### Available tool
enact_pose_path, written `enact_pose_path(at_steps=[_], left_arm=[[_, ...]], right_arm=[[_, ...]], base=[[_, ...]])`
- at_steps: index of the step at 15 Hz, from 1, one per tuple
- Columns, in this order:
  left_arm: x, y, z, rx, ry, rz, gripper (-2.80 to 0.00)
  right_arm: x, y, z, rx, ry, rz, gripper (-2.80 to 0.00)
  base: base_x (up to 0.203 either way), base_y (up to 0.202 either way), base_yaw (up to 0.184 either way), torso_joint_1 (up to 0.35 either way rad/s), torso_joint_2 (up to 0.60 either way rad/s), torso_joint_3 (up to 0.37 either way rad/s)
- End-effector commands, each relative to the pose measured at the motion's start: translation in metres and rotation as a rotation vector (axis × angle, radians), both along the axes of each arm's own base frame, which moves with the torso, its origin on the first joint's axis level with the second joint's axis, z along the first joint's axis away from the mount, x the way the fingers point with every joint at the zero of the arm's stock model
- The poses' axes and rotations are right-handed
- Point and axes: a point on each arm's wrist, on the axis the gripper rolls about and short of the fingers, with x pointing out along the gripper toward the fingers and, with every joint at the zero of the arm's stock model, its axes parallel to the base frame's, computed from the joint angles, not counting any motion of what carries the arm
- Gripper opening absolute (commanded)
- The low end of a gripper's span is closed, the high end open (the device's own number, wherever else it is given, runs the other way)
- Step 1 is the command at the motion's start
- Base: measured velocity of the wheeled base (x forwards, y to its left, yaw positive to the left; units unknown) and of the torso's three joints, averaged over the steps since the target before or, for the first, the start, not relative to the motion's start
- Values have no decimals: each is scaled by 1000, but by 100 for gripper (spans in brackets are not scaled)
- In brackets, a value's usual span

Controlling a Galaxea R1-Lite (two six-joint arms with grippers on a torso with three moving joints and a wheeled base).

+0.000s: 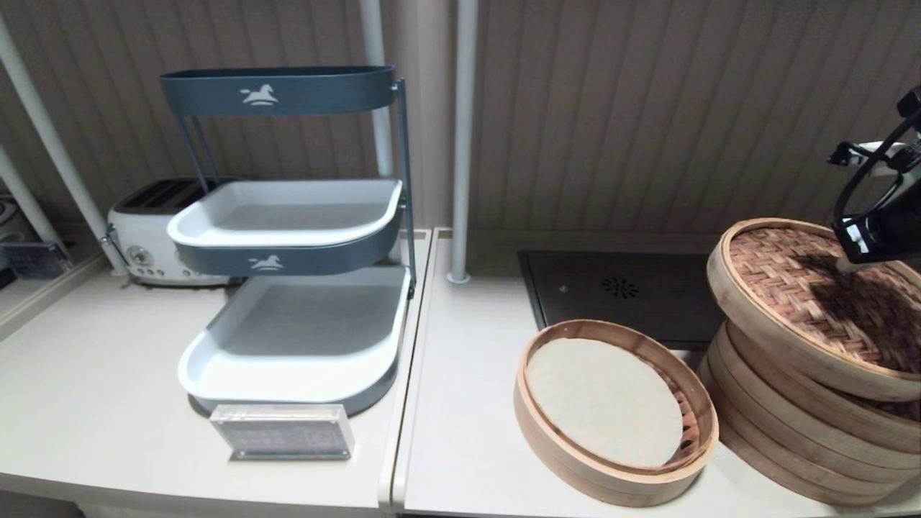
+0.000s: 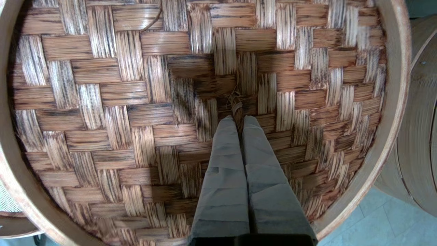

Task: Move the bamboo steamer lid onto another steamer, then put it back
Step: Put the steamer

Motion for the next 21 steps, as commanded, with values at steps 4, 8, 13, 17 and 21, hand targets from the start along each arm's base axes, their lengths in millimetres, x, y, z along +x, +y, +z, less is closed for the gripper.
enact_pose_path(at_steps=[4,8,13,17,21], left_arm=[[2,0,-8,0,25,1,-280],[2,0,-8,2,25,0,-280],[2,0,-8,2,25,0,-280],[2,0,-8,2,25,0,-280],[2,0,-8,2,25,0,-280]], right_arm=[[-5,-13,-1,-11,17,-19,-280],[-9,-24,-1,7,17,-26,-280],[-13,-29,1,-5,18,-30,-280],[-15,-34,-2,-2,35,-35,-280],[-16,-44,-7,20,55,-45,-280]], base=[[0,0,0,0,0,0],[0,0,0,0,0,0],[0,0,0,0,0,0],[0,0,0,0,0,0],[0,0,0,0,0,0]])
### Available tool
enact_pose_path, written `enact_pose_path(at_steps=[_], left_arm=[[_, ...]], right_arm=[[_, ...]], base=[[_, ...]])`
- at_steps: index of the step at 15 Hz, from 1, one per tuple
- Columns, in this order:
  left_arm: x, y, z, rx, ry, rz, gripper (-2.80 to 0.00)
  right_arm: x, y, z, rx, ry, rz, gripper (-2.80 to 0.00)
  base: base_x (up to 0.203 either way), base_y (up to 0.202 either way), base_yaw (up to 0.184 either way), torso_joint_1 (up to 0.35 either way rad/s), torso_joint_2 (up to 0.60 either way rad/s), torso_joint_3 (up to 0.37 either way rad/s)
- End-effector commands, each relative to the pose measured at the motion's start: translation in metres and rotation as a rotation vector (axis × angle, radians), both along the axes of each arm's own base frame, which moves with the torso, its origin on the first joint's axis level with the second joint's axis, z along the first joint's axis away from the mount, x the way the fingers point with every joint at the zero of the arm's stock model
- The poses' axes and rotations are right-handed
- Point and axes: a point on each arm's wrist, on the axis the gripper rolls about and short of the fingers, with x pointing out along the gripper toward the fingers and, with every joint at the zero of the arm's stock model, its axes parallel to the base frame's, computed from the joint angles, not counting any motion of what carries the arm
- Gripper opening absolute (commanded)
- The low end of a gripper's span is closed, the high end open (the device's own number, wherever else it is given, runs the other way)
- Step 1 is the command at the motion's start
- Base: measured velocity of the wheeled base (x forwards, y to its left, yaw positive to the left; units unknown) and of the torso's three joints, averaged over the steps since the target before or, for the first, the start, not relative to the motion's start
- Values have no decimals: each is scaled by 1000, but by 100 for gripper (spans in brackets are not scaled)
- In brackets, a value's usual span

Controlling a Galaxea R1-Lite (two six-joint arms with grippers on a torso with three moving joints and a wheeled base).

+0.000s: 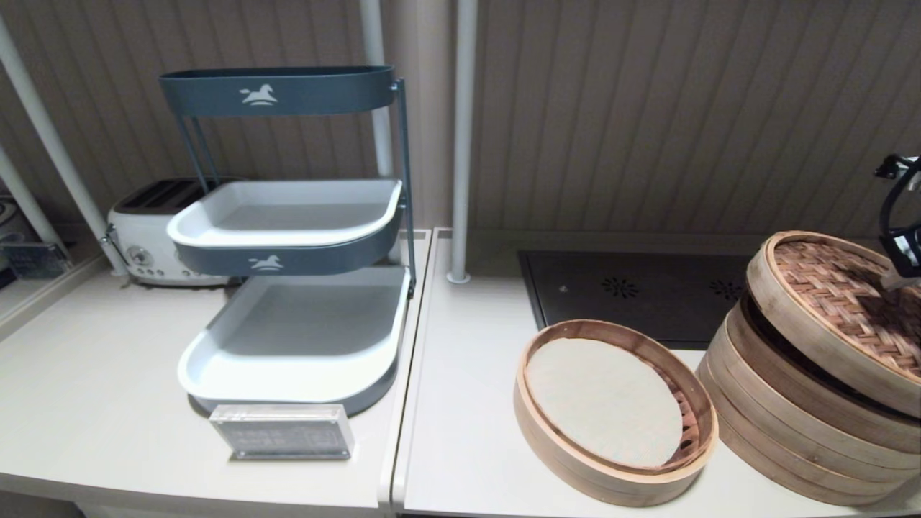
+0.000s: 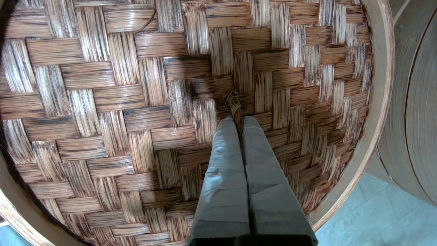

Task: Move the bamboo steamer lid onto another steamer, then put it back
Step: Put the steamer

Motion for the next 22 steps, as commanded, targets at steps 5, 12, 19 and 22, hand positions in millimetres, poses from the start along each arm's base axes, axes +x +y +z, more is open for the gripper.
enact_pose_path(at_steps=[5,12,19,22], left_arm=[[2,0,-8,0,25,0,-280],[2,0,-8,0,25,0,-280],[2,0,-8,0,25,0,-280],[2,0,-8,0,25,0,-280]], right_arm=[[3,-8,-8,17,28,-6,-280],[11,-15,-20,35,61,-12,-280],[16,-18,-24,35,59,-11,-280],[18,-15,-23,33,45,0,-280]], base=[[0,0,0,0,0,0],[0,0,0,0,0,0],[0,0,0,0,0,0],[0,0,0,0,0,0]])
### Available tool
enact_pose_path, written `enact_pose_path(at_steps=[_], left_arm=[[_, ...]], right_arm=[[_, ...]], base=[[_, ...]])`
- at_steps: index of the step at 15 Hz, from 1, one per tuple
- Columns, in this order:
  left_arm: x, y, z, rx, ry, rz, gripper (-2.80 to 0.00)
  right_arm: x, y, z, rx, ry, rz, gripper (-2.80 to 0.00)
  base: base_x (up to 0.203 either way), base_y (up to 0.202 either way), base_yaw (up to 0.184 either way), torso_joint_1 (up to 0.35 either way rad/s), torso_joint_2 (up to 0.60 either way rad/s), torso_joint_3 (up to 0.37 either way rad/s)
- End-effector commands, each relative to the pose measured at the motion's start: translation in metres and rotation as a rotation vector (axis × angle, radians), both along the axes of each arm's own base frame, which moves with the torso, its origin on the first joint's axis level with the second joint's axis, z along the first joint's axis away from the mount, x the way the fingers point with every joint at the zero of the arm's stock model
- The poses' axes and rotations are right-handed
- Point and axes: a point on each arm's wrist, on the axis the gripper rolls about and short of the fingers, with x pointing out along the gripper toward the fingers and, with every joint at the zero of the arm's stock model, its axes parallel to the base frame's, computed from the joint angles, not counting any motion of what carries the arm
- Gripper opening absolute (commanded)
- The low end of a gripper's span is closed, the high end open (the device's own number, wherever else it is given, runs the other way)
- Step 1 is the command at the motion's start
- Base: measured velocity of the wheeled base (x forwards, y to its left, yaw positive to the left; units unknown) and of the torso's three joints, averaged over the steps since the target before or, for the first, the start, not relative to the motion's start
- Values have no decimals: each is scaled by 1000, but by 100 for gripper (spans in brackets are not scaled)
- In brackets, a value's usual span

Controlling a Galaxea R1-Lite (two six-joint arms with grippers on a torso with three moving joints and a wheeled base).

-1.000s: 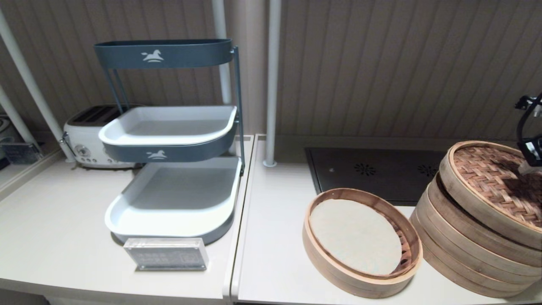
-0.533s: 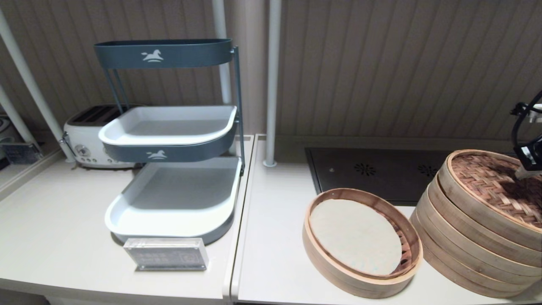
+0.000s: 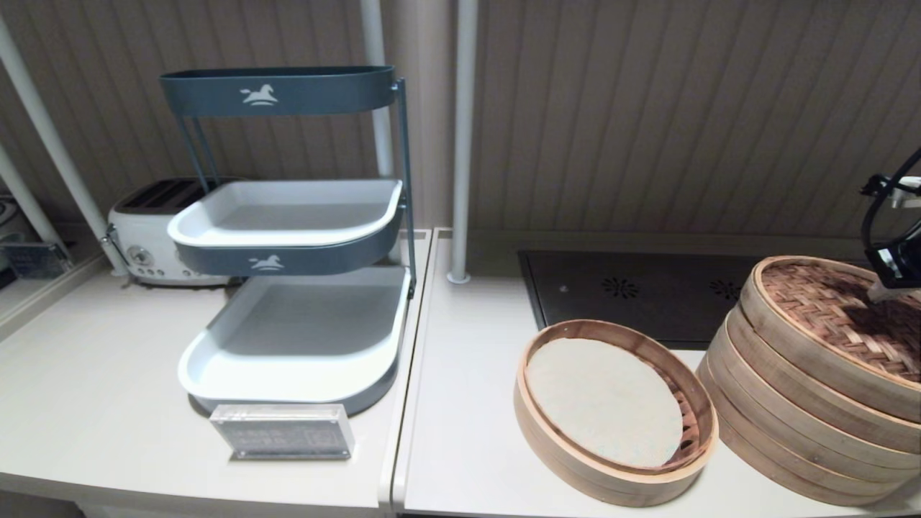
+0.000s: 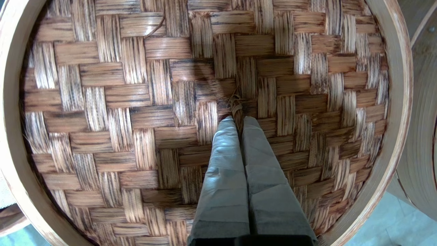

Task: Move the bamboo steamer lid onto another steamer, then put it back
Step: Put the steamer

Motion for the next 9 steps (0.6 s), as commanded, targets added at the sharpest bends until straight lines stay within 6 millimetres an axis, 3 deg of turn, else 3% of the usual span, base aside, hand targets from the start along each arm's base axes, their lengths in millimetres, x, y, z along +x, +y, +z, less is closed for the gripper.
enact_pose_path(at_steps=[1,9], left_arm=[[2,0,-8,0,25,0,-280],[2,0,-8,0,25,0,-280]], right_arm=[[0,1,-1,3,5,3,-280],[1,0,-4,12,25,5,-280]], base=[[0,0,0,0,0,0],[0,0,0,0,0,0]])
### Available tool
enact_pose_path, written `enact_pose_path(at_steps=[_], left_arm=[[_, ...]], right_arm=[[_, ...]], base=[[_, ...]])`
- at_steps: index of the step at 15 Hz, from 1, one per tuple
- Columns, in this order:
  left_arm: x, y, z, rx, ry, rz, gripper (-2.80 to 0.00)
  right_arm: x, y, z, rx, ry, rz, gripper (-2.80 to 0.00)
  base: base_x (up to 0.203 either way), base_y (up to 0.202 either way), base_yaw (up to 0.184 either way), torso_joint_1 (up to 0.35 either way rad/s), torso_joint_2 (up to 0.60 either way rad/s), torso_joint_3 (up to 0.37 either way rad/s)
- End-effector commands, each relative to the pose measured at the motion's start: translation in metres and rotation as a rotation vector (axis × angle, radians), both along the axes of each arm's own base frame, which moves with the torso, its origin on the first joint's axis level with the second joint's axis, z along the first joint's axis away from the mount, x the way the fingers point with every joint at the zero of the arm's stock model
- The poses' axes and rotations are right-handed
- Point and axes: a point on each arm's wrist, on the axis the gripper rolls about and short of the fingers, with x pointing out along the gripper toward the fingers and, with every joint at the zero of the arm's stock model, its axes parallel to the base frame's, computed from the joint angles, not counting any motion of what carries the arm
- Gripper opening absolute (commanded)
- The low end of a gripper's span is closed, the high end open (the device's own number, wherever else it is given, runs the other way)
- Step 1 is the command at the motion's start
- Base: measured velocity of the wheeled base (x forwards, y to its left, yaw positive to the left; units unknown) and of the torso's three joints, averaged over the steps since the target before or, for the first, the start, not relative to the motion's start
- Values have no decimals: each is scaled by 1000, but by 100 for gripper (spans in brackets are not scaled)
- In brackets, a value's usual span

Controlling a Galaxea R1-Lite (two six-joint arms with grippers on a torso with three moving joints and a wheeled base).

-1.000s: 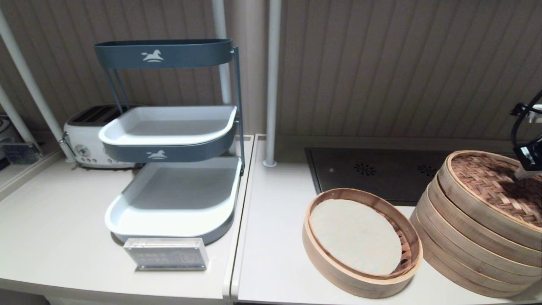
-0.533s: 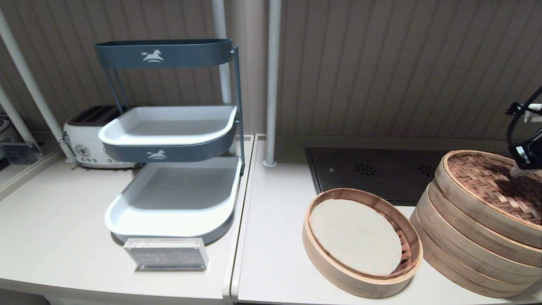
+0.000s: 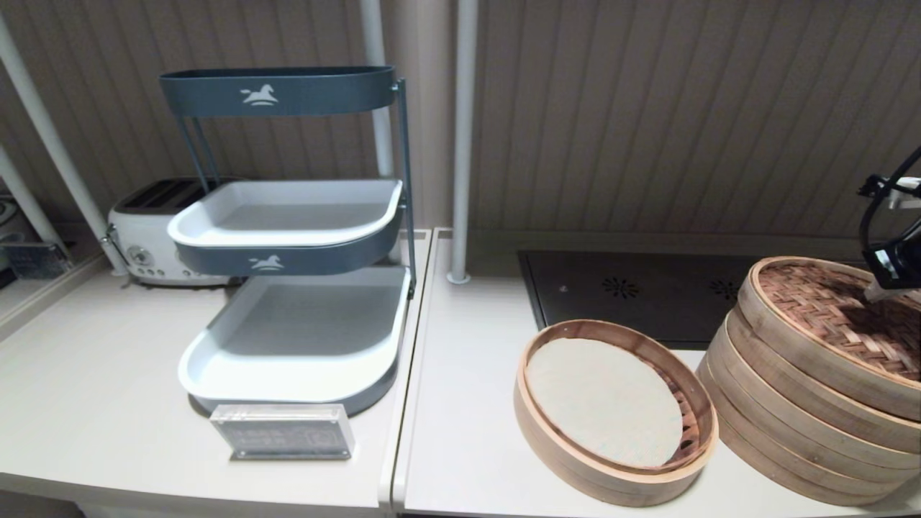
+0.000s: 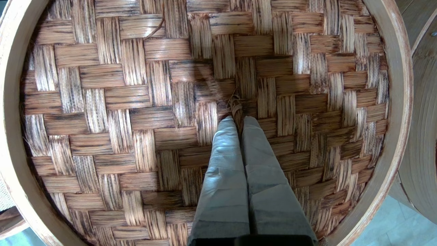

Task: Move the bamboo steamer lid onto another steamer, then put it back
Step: Put the steamer

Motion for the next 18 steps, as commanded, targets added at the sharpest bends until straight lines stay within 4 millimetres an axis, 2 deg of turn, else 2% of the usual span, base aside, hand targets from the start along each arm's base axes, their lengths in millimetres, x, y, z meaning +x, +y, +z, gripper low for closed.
enact_pose_path(at_steps=[1,4,5,6,14,16,17,18], left_arm=[[2,0,-8,0,25,0,-280],[2,0,-8,0,25,0,-280],[2,0,-8,0,25,0,-280],[2,0,-8,0,25,0,-280],[2,0,-8,0,25,0,-280],[2,0,-8,0,25,0,-280],[2,0,-8,0,25,0,-280],[2,0,-8,0,25,0,-280]], right_arm=[[0,0,-2,4,11,2,-280],[1,0,-2,5,9,4,-280],[1,0,-2,6,11,4,-42],[0,0,-1,4,8,4,0],[-4,3,7,2,-24,10,0],[-26,13,32,-12,-101,19,0],[-42,21,48,-17,-150,28,-280],[-59,29,62,-10,-192,42,-280]], base=[[0,0,0,0,0,0],[0,0,0,0,0,0],[0,0,0,0,0,0],[0,0,0,0,0,0],[0,0,0,0,0,0],[0,0,0,0,0,0],[0,0,0,0,0,0],[0,0,0,0,0,0]])
